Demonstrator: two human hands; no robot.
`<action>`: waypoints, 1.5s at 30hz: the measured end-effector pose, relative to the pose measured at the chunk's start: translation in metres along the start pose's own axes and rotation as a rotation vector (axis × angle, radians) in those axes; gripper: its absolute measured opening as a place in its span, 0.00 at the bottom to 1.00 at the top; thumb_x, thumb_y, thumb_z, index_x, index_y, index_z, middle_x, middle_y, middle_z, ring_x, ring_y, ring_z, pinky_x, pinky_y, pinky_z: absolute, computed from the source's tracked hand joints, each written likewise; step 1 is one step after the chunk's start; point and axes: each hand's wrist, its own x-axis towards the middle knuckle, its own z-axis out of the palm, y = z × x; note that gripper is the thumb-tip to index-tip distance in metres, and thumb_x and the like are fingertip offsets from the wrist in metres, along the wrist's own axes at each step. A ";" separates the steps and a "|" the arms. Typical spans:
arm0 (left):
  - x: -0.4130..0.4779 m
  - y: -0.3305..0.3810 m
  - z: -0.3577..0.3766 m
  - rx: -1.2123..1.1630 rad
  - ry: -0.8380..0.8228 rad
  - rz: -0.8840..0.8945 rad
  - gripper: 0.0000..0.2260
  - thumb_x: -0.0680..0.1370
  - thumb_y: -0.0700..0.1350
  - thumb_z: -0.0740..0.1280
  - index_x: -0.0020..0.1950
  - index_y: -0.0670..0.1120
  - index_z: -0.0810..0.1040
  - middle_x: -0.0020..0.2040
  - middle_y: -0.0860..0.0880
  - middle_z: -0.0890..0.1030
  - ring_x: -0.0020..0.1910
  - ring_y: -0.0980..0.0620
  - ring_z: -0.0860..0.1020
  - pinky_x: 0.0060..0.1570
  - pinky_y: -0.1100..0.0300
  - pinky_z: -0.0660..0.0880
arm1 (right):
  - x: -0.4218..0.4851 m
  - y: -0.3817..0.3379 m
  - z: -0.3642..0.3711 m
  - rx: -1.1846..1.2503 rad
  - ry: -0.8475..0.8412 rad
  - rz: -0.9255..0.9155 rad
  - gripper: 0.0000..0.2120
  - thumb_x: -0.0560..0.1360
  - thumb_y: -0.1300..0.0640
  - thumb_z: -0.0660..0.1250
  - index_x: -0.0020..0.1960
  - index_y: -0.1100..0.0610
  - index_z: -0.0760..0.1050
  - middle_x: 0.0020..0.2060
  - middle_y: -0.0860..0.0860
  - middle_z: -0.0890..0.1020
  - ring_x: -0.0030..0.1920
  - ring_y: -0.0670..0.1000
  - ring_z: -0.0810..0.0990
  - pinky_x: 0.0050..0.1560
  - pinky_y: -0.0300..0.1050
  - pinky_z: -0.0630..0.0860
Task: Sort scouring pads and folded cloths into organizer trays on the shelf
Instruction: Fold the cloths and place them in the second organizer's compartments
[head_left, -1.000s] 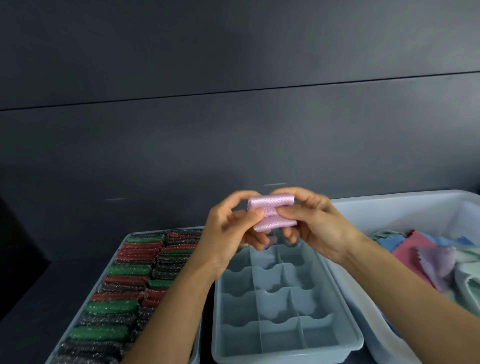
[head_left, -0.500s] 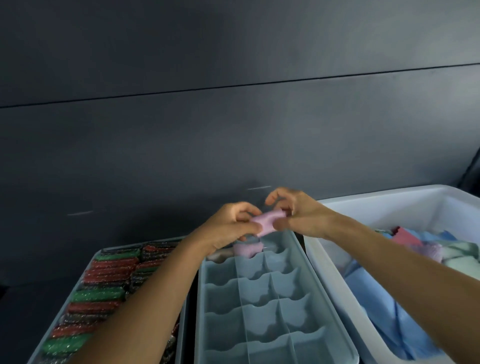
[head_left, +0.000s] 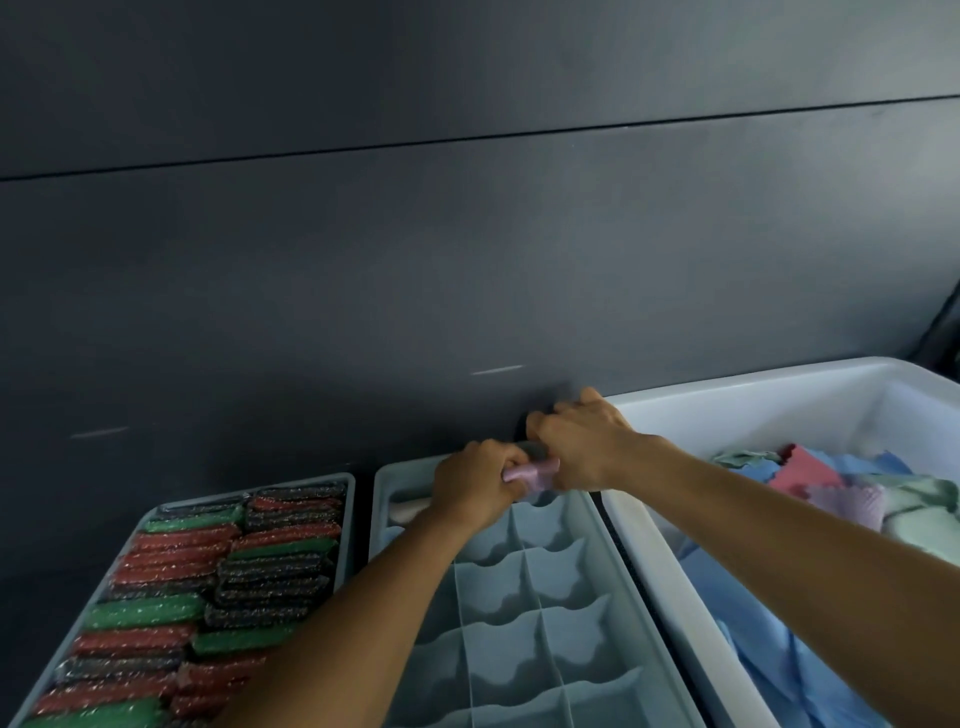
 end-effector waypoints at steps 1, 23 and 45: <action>0.001 0.000 0.001 0.043 0.006 0.003 0.09 0.74 0.52 0.71 0.54 0.56 0.83 0.49 0.51 0.85 0.49 0.47 0.81 0.45 0.56 0.77 | -0.001 0.002 0.000 -0.006 -0.002 -0.003 0.27 0.71 0.31 0.60 0.55 0.54 0.70 0.46 0.53 0.78 0.53 0.54 0.75 0.50 0.46 0.57; 0.000 0.017 0.004 0.285 -0.038 -0.004 0.07 0.77 0.50 0.65 0.49 0.50 0.81 0.52 0.49 0.83 0.53 0.43 0.80 0.46 0.56 0.76 | -0.105 0.077 0.010 0.794 -0.006 0.217 0.13 0.70 0.65 0.68 0.41 0.46 0.78 0.37 0.47 0.83 0.37 0.44 0.80 0.42 0.38 0.73; -0.094 0.099 -0.092 -1.148 0.021 -0.009 0.19 0.74 0.52 0.70 0.65 0.61 0.74 0.62 0.58 0.79 0.57 0.56 0.81 0.38 0.49 0.82 | -0.123 0.028 -0.087 1.952 0.260 -0.051 0.02 0.72 0.57 0.66 0.43 0.56 0.77 0.38 0.52 0.80 0.37 0.48 0.78 0.39 0.38 0.75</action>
